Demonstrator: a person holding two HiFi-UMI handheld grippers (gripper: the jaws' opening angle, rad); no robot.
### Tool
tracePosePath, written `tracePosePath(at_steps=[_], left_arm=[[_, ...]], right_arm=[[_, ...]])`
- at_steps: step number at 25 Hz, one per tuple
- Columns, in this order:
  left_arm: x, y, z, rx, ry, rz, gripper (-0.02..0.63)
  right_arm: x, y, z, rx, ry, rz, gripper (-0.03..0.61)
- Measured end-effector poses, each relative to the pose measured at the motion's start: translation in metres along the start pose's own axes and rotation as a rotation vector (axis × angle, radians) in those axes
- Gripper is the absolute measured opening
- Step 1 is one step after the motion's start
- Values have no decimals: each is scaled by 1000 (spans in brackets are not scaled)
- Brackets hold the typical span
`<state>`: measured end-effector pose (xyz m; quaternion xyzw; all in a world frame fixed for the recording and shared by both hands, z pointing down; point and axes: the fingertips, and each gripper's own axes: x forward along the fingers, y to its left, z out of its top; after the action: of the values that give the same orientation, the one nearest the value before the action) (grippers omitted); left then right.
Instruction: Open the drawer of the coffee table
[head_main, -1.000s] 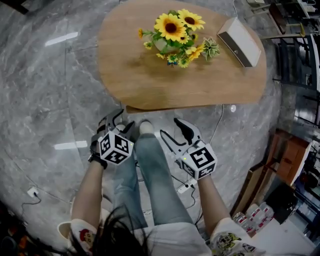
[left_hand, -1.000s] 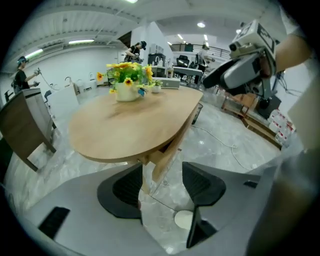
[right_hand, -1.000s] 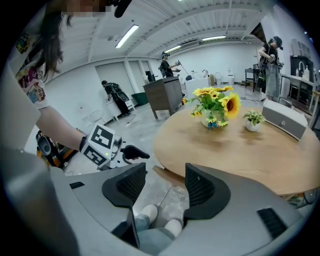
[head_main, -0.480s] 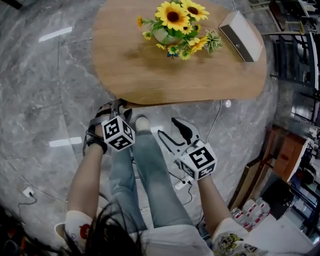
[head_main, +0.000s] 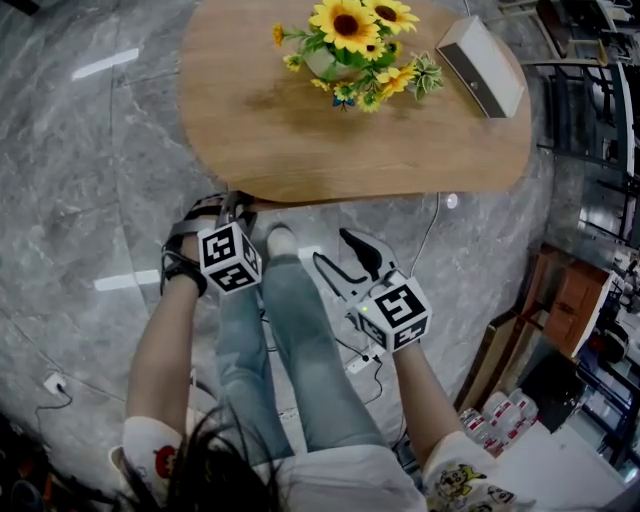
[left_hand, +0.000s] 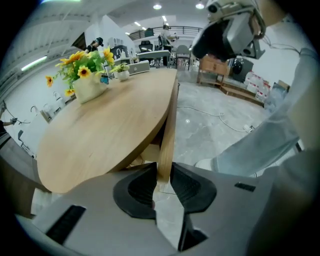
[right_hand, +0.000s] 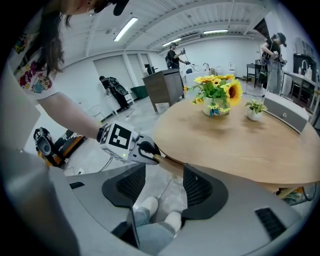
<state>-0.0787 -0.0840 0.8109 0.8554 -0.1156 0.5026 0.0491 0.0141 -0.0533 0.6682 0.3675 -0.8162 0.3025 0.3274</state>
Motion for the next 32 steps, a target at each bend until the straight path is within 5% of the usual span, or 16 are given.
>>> tracePosePath(at_steps=[18,32], left_arm=[[-7,-37,-6,94,-29,-113,67],[-6,-48,-7,69,-44,-116,67]], right_arm=[[30,3,-19,-171,135,64,219],[81,-26,-73,-674,463,65,219]])
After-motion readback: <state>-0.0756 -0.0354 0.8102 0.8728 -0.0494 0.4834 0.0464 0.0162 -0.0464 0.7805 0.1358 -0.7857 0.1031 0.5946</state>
